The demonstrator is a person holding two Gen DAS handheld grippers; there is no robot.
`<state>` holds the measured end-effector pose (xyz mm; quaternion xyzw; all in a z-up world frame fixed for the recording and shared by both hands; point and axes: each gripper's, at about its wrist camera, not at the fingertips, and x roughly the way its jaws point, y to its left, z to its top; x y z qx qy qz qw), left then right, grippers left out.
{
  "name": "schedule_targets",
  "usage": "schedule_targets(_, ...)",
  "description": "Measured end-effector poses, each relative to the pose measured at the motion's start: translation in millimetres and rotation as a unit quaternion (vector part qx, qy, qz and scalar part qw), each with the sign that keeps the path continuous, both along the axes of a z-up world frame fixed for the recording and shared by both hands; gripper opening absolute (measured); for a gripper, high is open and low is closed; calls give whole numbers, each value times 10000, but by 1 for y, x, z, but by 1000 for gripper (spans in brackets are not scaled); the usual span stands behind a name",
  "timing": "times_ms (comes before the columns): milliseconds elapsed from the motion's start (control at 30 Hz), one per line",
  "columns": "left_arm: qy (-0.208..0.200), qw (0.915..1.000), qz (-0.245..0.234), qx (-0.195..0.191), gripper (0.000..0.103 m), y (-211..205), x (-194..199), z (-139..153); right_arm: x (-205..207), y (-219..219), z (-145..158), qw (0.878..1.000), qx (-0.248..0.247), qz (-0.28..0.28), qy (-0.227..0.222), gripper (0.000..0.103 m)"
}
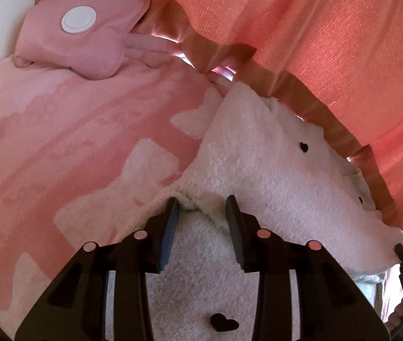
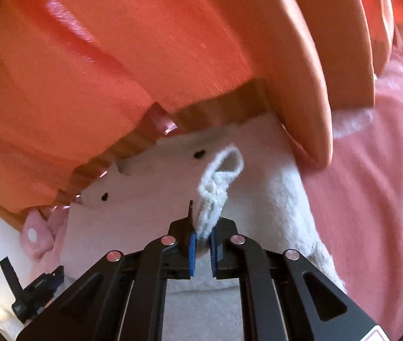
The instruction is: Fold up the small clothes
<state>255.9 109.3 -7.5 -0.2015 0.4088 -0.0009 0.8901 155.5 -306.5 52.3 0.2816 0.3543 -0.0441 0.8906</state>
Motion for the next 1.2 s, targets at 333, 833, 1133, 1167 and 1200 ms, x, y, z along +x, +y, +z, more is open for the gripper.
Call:
schedule_targets(333,138,9996,-154,-171,38,17,-31,15,-55,-8,35,9962,-477,-418,604,59)
schedule_targets(833,805,9915,-918,-447,88,53,-183,16,-255,2,-25,9620,1012,1344,2152,65)
schedule_targets(1133,851,9908,-1012,-303,96,30,-193,10,-261,3,-25,9621,1390,1412,1875,66)
schedule_targets(1167,850,9910,-1000,-263,97,28,-193,9,-260,3,-26,9607,1442,1441,1886,66)
schedule_targets(1200,844,9914,-984,-179,97,25,-193,9,-257,2,-25,9598,1466,1458,1896,66)
